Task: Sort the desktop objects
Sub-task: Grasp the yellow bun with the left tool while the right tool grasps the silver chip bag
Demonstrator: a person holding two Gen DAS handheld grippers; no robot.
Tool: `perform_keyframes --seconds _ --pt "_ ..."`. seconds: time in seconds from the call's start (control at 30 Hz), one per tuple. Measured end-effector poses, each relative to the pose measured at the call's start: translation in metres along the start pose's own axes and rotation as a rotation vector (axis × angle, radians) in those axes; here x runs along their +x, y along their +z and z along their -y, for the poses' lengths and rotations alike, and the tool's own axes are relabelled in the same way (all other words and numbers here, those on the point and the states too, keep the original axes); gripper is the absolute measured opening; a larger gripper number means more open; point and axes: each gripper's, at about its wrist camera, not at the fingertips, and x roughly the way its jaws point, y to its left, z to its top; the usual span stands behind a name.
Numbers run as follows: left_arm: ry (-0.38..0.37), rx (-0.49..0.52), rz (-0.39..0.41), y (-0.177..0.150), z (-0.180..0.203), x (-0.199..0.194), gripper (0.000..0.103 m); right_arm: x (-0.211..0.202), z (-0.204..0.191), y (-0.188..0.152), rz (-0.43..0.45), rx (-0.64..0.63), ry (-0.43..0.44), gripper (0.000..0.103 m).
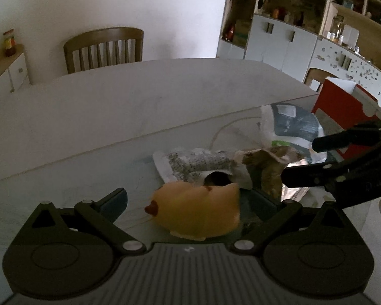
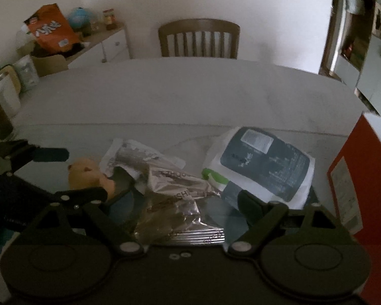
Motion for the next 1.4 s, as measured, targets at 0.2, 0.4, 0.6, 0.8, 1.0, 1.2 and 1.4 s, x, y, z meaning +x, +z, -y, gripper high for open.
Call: perform_keyframes --seconds 0.2,0.4,0.6,0.8,1.0,1.2,1.4 --pt "0.0 -0.003 -0.011 -0.005 -0.005 0.007 0.102 0.012 0.001 -0.002 -0.028 0.043 -0.007 0.088" --pt "-0.008 0.0 -0.017 -0.008 -0.005 0.013 0.102 0.02 0.002 -0.006 -0.049 0.062 -0.005 0.086" --pt "-0.009 0.001 -0.017 -0.009 -0.005 0.016 0.101 0.024 0.001 -0.006 -0.062 0.07 0.013 0.075" --pt "-0.016 0.03 -0.004 -0.01 0.002 0.013 0.082 0.023 -0.003 -0.004 -0.068 0.068 0.023 0.066" --pt "-0.002 0.058 0.004 -0.01 0.01 0.01 0.076 0.021 -0.004 -0.002 -0.073 0.073 0.027 0.059" --pt "0.013 0.045 0.008 -0.009 0.009 0.005 0.075 0.018 -0.007 -0.001 -0.07 0.082 0.026 0.054" --pt "0.018 0.03 0.01 -0.006 0.007 -0.003 0.074 0.009 -0.009 0.003 -0.052 0.081 0.031 0.054"
